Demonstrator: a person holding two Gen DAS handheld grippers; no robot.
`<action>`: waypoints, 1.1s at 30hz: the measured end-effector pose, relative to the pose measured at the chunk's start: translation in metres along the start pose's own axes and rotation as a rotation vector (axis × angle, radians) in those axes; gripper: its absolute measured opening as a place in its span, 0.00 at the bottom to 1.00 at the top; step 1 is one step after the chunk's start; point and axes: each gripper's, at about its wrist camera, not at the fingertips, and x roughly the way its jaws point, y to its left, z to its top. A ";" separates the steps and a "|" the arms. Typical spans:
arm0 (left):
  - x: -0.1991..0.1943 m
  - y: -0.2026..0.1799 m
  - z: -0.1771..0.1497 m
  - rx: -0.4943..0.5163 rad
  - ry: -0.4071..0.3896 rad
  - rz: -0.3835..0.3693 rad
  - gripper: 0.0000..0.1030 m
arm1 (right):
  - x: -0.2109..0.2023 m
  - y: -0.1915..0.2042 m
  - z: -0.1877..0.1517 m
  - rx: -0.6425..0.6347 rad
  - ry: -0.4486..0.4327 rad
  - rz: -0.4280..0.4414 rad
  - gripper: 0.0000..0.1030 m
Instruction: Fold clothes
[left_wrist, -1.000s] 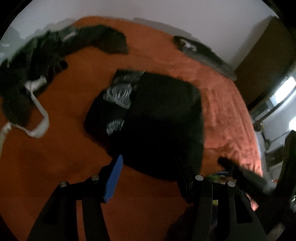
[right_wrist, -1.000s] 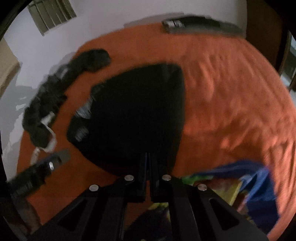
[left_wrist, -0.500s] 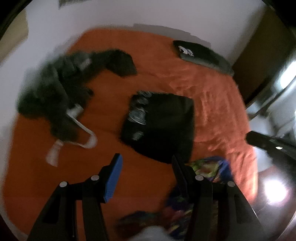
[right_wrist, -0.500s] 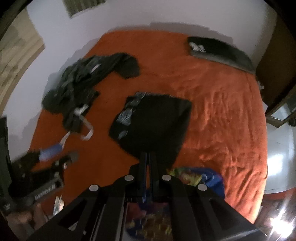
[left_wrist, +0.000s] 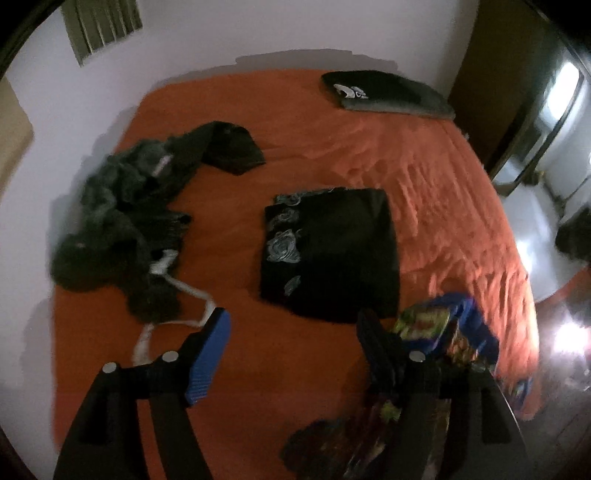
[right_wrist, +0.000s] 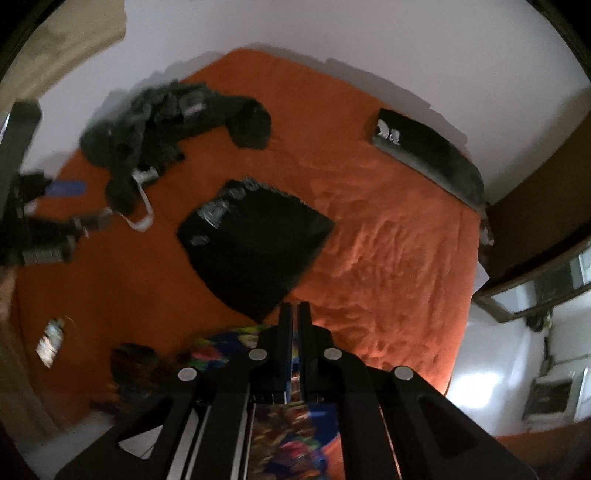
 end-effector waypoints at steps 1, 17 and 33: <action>0.012 0.007 0.002 -0.007 -0.063 -0.012 0.70 | 0.019 -0.007 0.001 -0.005 0.001 0.027 0.01; 0.275 0.012 0.122 0.218 0.169 -0.203 0.71 | 0.311 -0.131 0.124 -0.222 0.018 0.429 0.14; 0.307 0.080 0.059 -0.062 0.146 -0.337 0.71 | 0.428 -0.212 0.033 0.516 -0.055 0.913 0.52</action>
